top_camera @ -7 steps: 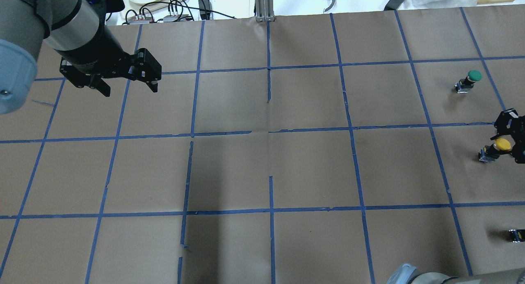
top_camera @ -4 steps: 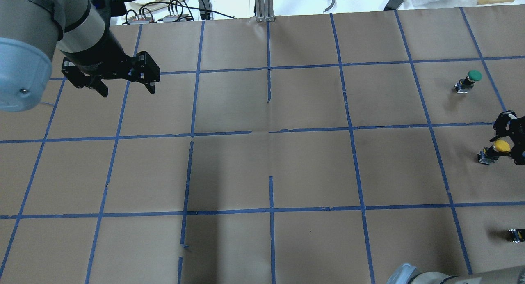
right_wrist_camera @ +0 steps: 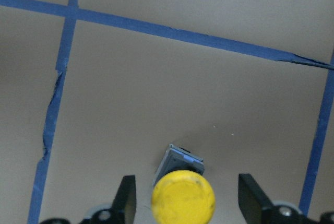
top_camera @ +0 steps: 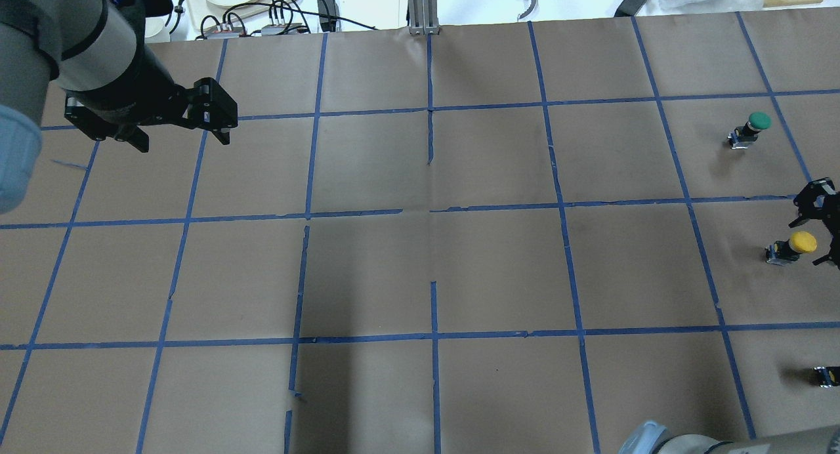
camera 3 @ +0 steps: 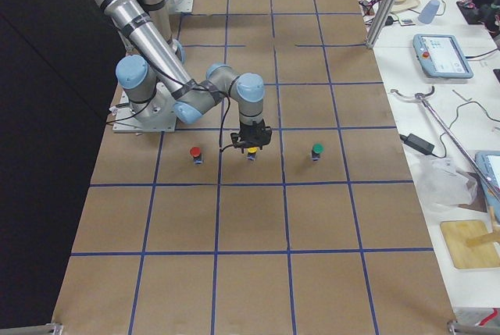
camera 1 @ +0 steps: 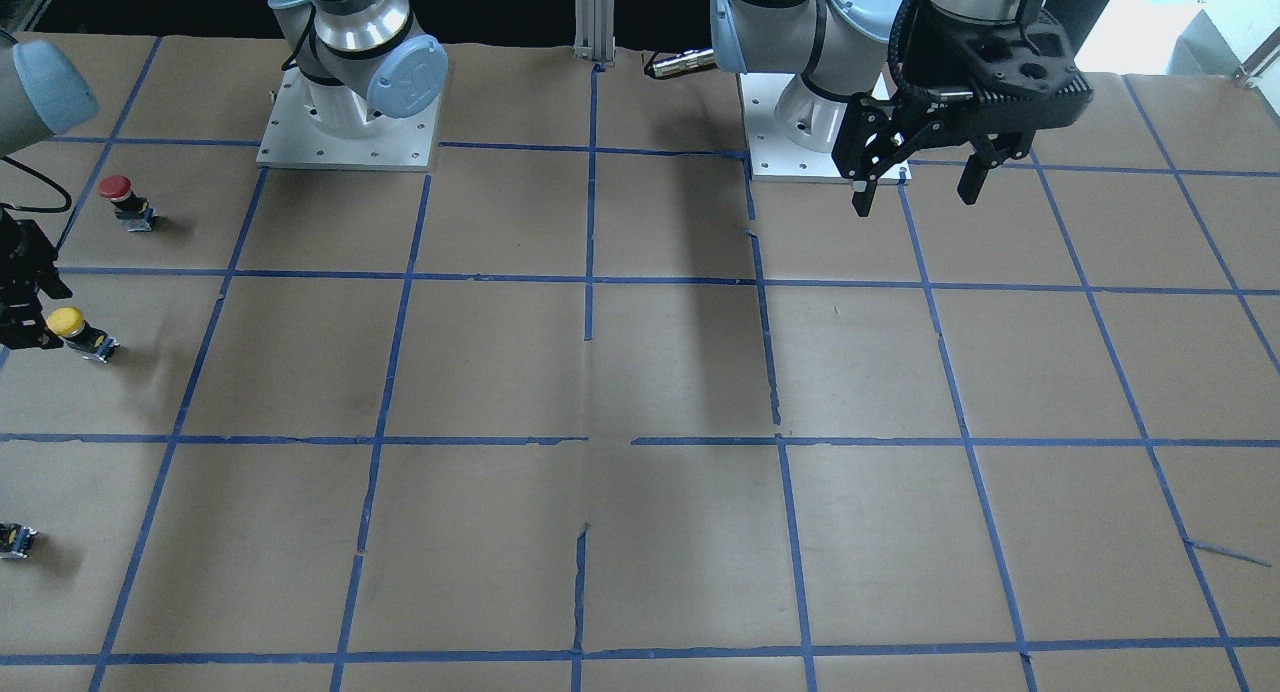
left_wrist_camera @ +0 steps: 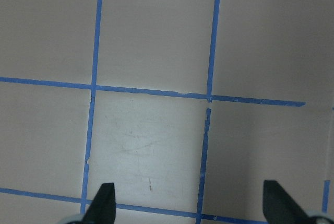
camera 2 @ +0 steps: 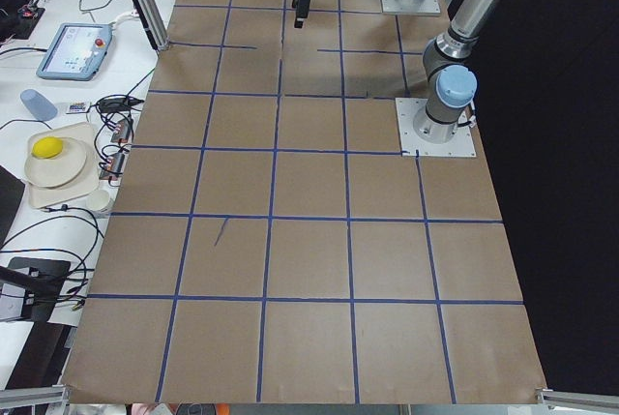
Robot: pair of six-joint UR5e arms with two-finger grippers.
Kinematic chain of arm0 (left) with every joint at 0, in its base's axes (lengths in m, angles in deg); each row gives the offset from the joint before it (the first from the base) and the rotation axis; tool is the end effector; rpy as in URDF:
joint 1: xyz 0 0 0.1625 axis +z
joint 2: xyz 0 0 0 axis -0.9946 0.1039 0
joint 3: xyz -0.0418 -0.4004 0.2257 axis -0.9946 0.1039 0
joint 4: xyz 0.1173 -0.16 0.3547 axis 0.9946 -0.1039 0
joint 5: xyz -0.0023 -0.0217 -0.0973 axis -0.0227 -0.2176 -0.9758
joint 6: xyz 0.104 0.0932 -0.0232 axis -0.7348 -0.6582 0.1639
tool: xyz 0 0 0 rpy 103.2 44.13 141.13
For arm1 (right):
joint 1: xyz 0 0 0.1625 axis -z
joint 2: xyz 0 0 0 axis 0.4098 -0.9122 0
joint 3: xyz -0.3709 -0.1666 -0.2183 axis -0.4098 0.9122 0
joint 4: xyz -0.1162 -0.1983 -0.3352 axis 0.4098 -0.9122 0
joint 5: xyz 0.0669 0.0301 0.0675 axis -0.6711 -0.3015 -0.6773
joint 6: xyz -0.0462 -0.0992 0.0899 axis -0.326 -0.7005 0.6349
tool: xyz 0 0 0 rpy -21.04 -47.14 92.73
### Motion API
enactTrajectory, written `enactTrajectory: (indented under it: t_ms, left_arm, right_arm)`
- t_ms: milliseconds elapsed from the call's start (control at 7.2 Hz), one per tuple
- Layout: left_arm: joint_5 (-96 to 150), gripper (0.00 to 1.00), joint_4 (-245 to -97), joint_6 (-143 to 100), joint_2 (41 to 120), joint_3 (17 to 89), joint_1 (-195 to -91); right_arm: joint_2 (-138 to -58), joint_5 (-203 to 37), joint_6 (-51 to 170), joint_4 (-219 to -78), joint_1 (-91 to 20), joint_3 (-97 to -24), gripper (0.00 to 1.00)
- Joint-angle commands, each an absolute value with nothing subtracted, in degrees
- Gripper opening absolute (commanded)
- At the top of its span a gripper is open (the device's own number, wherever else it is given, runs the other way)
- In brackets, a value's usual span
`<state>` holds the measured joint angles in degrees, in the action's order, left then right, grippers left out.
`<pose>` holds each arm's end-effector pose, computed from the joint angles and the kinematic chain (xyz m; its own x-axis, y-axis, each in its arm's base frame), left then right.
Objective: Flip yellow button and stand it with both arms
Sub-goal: 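Lower the button upright onto the table and open the right gripper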
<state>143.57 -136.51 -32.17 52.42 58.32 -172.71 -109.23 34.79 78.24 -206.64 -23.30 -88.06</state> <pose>-0.1106 -0.4427 0.5097 -0.9910 -0.1118 -0.0734 -0.0970 0.9786 -0.1816 -0.2341 -0.4363 0.2418 -0.2049 0.9787 0.0104 0.9717 0.2047 -0.1182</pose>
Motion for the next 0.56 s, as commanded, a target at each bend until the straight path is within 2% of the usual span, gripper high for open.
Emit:
enactTrajectory:
  t_ms: [0, 278, 417]
  left_arm:
    - [143.44, 1.0, -137.3, -32.66, 53.49, 57.78, -170.37]
    - [143.26, 1.0, -136.76, -34.06, 55.96, 55.75, -163.17]
    - [143.26, 1.0, -136.77, -33.72, 56.5, 55.13, -162.71]
  right_arm:
    - [-110.4, 35.37, 78.67, -197.9, -23.44, -82.59, 0.83]
    - [-110.32, 35.98, 78.58, -182.9, -24.06, -72.07, 0.83]
    - [-110.5, 35.9, 78.49, -177.78, -24.93, -68.01, 0.83]
